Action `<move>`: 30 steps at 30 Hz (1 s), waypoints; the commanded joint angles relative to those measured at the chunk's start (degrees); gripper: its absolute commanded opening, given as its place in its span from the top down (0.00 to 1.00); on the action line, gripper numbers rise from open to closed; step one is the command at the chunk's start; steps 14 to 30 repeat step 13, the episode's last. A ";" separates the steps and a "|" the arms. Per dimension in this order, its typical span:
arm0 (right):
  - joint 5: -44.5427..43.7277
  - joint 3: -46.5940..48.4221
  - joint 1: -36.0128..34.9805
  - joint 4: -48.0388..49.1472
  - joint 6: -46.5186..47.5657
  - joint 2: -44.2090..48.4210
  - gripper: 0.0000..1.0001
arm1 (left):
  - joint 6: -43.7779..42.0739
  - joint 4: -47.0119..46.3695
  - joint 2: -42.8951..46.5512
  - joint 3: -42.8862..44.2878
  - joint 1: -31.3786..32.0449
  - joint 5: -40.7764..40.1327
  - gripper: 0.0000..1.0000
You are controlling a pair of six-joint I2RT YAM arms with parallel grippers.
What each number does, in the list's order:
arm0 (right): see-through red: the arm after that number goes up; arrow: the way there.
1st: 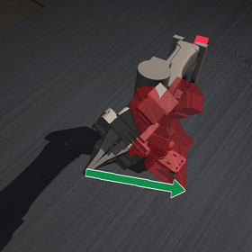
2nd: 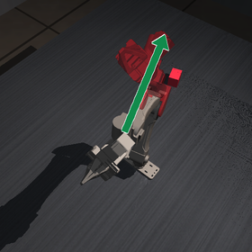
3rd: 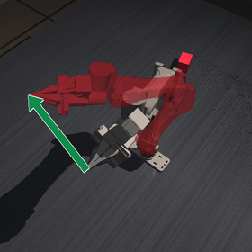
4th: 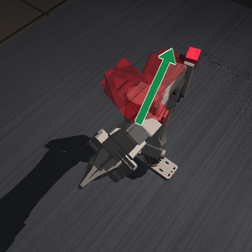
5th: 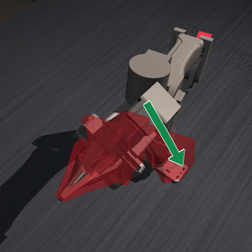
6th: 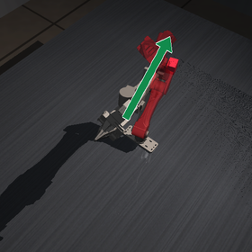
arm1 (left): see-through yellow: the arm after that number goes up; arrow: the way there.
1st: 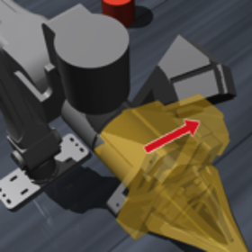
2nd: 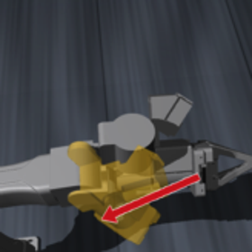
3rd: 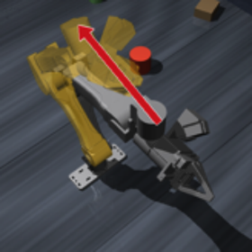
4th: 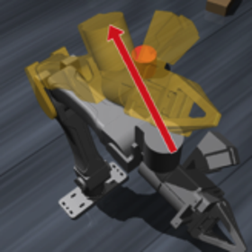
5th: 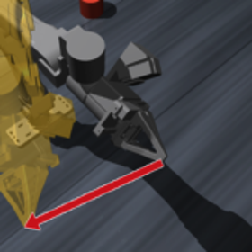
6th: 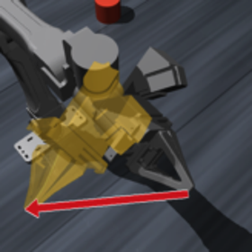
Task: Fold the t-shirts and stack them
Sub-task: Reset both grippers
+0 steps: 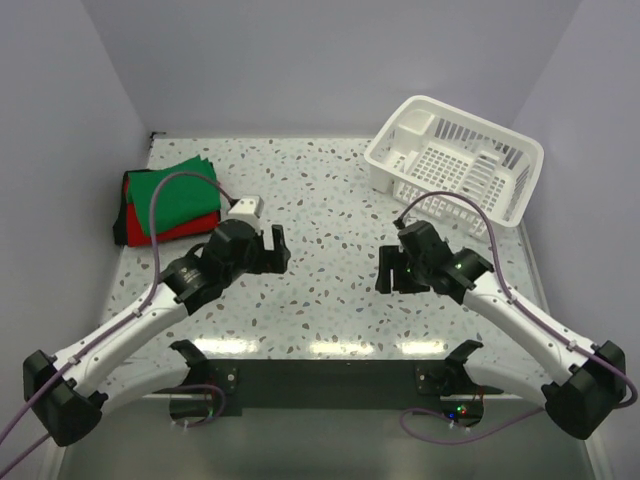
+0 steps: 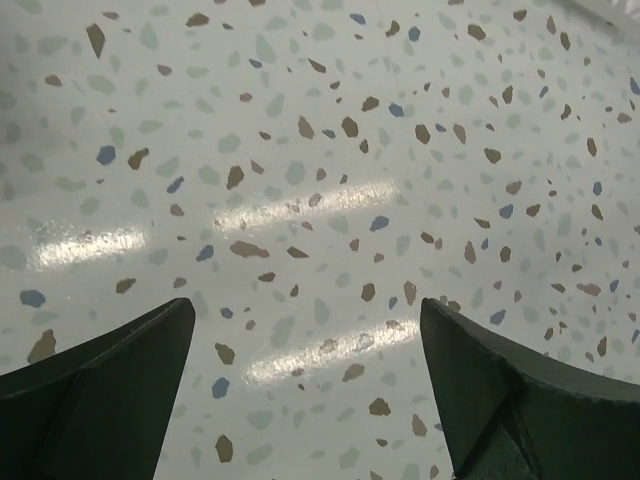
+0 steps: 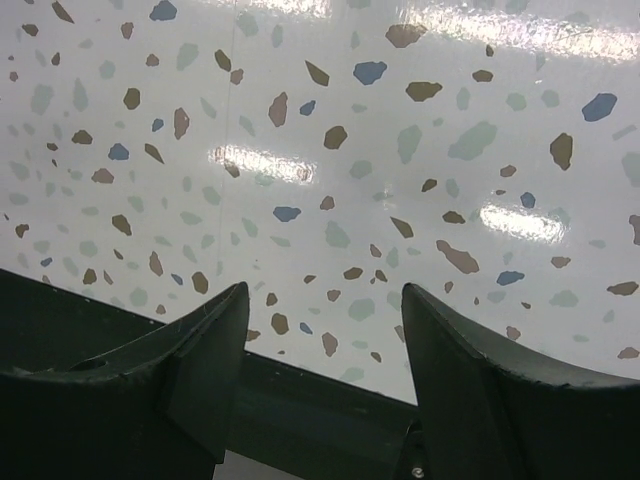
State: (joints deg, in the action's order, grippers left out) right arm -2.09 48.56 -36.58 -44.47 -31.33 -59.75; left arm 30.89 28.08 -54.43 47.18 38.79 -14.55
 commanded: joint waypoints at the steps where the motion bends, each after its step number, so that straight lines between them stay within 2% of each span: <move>1: -2.66 -1.09 0.19 4.21 -0.05 2.35 0.34 | 5.49 -3.38 0.38 -1.47 5.40 -5.05 0.00; 4: -3.27 -1.71 0.10 5.18 0.57 3.93 0.34 | 6.81 -3.29 1.17 -2.61 8.05 -6.54 0.00; 13: -6.61 -1.88 0.19 5.18 1.45 8.67 0.34 | 6.99 -3.64 4.42 -5.34 8.76 -8.65 0.00; 30: -6.61 -1.88 0.19 5.18 1.45 8.67 0.34 | 6.99 -3.64 4.42 -5.34 8.76 -8.65 0.00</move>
